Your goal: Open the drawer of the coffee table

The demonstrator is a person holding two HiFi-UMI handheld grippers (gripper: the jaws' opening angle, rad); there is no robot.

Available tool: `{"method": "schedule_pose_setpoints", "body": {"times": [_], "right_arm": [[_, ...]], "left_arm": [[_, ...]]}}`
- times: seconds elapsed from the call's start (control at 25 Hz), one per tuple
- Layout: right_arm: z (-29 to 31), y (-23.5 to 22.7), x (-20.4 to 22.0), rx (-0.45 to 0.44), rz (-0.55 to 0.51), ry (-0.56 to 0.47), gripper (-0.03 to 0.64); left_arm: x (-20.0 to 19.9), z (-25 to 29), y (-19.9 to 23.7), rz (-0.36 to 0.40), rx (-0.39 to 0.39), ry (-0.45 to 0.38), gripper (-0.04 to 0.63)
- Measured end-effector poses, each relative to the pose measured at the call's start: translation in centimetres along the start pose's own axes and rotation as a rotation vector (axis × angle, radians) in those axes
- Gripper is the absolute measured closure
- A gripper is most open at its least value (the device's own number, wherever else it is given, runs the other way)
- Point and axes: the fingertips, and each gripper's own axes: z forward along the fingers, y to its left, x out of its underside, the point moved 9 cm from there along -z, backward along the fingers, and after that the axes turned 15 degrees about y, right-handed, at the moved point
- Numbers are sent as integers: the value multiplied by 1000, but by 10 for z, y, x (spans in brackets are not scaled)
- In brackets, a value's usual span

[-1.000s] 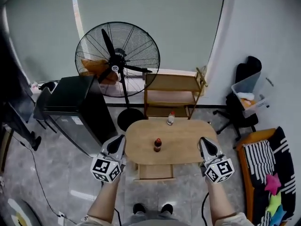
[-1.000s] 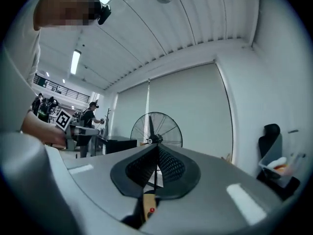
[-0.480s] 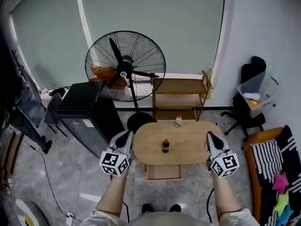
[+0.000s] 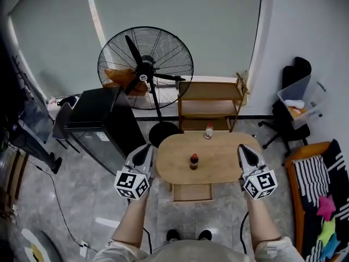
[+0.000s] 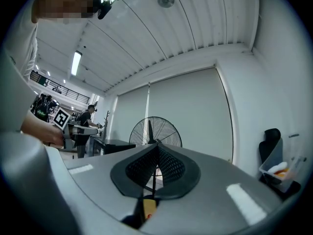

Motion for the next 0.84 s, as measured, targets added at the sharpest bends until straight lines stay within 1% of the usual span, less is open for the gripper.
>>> {"method": "schedule_pose_setpoints", "body": {"times": [0.32, 0.84], "right_arm": [[0, 6, 6, -12, -2, 3, 614], [-13, 9, 2, -14, -4, -8, 614]], "left_arm": [[-5, -7, -1, 13, 0, -15, 597], [-19, -18, -12, 46, 16, -21, 597]]}}
